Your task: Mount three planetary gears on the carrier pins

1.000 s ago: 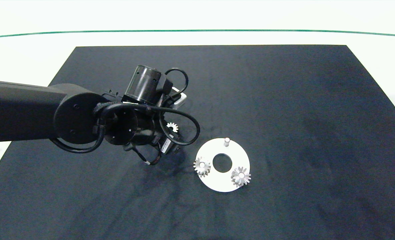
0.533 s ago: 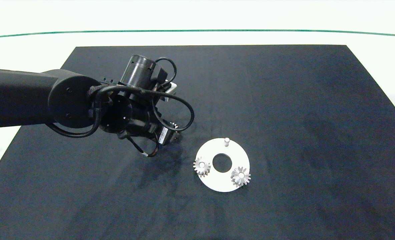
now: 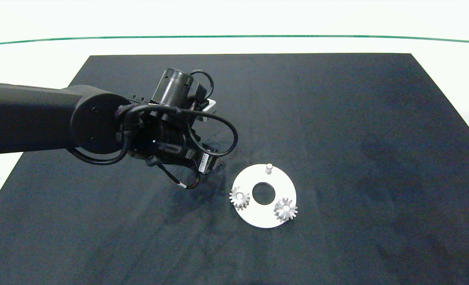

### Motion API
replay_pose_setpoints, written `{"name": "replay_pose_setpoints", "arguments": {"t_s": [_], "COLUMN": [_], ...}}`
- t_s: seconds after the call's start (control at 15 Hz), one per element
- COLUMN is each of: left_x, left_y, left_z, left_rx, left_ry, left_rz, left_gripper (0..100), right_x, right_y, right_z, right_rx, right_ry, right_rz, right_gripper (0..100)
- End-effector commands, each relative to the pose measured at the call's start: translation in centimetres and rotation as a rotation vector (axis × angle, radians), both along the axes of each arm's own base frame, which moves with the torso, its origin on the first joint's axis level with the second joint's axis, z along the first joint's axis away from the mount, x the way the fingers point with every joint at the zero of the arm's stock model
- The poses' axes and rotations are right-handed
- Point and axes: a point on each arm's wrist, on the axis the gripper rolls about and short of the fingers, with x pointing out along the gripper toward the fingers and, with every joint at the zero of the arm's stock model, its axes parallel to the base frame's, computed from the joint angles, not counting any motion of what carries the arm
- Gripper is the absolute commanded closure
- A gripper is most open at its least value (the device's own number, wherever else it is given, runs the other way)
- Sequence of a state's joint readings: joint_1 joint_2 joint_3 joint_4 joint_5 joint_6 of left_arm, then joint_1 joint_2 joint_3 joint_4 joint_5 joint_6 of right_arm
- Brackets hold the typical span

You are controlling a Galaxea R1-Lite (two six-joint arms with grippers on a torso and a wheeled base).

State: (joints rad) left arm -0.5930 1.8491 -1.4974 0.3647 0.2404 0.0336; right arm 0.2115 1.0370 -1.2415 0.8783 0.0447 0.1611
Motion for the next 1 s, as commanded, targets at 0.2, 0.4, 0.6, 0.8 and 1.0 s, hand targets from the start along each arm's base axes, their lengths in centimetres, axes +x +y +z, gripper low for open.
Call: {"name": "replay_pose_setpoints", "arguments": {"t_s": [0.2,0.4,0.6,0.8,1.0], "left_x": [1.17,1.32,1.55,1.62,1.59], "left_y": [-0.73,-0.57,-0.25,-0.3,-0.28], "left_z": [-1.07,-1.51,-1.63,-1.31,-1.25], "left_rx": [0.003,0.011,0.011,0.005,0.004], "left_ry": [-0.004,0.008,0.011,0.001,-0.001], "left_rz": [0.006,0.012,0.021,0.021,0.021], "left_gripper": [0,0,0,5,11], "right_x": [-0.02,-0.02,-0.02,-0.02,-0.02], "right_y": [0.0,0.0,0.01,0.0,0.0], "right_z": [-0.13,-0.13,-0.13,-0.13,-0.13], "right_rx": [-0.002,-0.001,0.0,-0.001,0.0], "right_ry": [0.009,0.009,0.009,0.009,0.009], "right_rz": [0.0,0.001,0.002,0.001,0.0], "right_gripper": [0,0,0,0,0]}}
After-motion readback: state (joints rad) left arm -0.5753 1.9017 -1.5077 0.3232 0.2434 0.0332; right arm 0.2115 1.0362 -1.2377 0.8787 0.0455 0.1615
